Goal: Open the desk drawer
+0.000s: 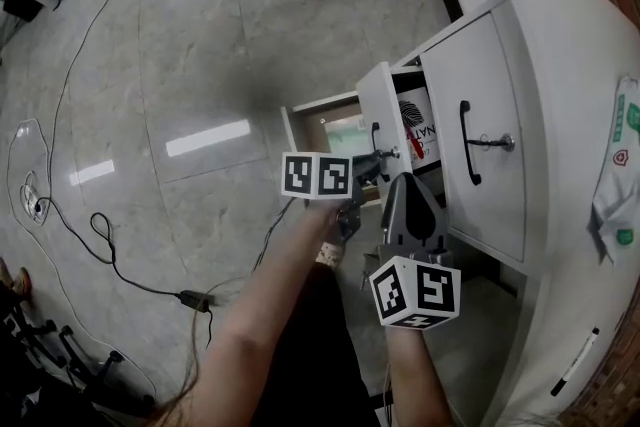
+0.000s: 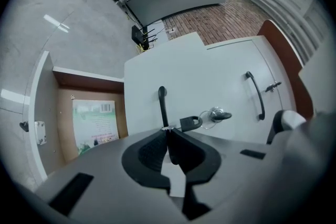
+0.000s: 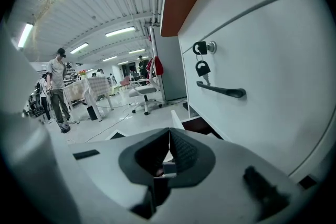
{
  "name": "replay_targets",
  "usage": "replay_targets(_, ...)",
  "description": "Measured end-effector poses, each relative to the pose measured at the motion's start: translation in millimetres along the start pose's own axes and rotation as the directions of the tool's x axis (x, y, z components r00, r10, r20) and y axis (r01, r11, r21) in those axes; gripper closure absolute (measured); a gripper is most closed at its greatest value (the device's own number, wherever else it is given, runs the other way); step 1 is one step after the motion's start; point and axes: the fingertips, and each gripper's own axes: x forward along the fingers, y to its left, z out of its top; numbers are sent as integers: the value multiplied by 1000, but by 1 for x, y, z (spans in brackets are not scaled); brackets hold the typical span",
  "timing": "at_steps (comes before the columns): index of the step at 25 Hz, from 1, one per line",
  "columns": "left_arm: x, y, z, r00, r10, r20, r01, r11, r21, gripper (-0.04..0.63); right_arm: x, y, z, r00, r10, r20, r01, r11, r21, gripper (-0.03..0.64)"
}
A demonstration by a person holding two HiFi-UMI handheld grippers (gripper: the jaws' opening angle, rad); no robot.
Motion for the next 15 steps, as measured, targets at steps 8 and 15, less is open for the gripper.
replay_targets(8, -32, 11, -1, 999, 32, 16, -32, 999, -21, 569, -1, 19, 0, 1000, 10, -5, -10, 1000, -1, 604)
replay_targets(15, -63, 22, 1, 998, 53, 18, -53, 999, -5, 569, 4, 35, 1, 1000, 30, -9, -30, 1000, 4, 604)
